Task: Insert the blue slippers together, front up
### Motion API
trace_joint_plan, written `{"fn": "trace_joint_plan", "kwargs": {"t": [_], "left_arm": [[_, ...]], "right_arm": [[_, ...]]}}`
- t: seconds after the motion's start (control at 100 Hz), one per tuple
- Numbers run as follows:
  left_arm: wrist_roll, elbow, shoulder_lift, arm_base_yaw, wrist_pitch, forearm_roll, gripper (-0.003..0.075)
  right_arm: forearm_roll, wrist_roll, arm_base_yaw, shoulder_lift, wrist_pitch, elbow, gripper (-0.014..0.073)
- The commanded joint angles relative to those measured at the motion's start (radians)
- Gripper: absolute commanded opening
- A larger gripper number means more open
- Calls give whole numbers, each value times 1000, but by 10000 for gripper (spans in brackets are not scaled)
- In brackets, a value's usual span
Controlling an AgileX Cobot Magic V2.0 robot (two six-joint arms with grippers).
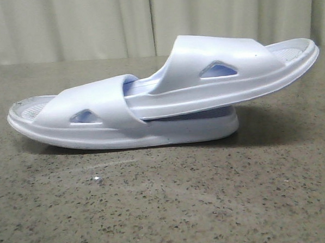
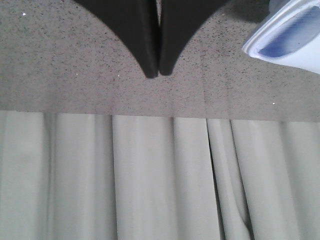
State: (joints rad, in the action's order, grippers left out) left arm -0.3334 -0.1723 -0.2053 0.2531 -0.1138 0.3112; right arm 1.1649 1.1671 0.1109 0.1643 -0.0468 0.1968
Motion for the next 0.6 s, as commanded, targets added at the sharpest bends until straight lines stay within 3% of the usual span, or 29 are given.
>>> {"fn": "trace_joint_plan", "kwargs": {"t": [0.0, 0.3, 0.59], "left_arm": [[200, -23, 15, -20, 2, -197, 16], [211, 92, 161, -136, 89, -224, 16], [243, 183, 238, -139, 82, -270, 16]], "right_arm": [[4, 10, -4, 10, 35, 24, -107], [4, 10, -4, 10, 35, 24, -107], [4, 10, -4, 11, 35, 24, -107]]}}
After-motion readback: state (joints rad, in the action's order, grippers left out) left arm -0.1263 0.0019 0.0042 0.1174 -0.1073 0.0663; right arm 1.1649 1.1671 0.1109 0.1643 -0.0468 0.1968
